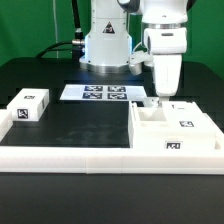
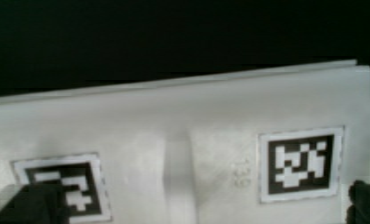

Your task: Assemble cabinet

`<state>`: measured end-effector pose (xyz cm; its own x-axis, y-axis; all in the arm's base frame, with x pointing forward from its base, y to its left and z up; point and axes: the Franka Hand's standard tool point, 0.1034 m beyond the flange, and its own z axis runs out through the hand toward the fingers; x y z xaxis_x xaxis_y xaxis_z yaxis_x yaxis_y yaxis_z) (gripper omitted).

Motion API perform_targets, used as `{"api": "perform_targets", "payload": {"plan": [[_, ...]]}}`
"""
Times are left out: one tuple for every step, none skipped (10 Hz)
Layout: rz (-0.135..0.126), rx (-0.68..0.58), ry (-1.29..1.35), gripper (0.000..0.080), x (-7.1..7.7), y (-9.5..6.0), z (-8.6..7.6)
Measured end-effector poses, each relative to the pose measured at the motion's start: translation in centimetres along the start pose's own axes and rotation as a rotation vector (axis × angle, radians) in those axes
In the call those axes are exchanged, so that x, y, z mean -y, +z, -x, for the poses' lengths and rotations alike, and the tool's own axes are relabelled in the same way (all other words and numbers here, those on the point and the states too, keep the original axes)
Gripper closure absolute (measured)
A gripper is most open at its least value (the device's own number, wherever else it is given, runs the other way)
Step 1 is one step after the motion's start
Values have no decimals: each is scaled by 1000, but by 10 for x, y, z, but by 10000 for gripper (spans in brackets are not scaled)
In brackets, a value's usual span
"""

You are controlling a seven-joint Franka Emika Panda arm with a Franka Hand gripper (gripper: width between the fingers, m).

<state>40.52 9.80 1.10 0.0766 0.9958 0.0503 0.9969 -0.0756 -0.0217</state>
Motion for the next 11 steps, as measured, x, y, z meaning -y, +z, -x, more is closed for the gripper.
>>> {"api": "perform_targets", "payload": {"plan": [[-1,0,0,2,0,0,0],[-4,0,1,93,1,2,0],[-5,0,3,293,1,2,1],[-6,0,3,430,1,3,1],[3,-4,4,563,-1,1,1],[2,-4,5,706,-1,2,1],[2,-4,5,731,-1,1,1],[2,-4,5,731,-1,2,1],[2,-4,5,731,-1,2,1],[2,-4,5,731,-1,2,1],[2,-4,5,731,-1,2,1]]}}
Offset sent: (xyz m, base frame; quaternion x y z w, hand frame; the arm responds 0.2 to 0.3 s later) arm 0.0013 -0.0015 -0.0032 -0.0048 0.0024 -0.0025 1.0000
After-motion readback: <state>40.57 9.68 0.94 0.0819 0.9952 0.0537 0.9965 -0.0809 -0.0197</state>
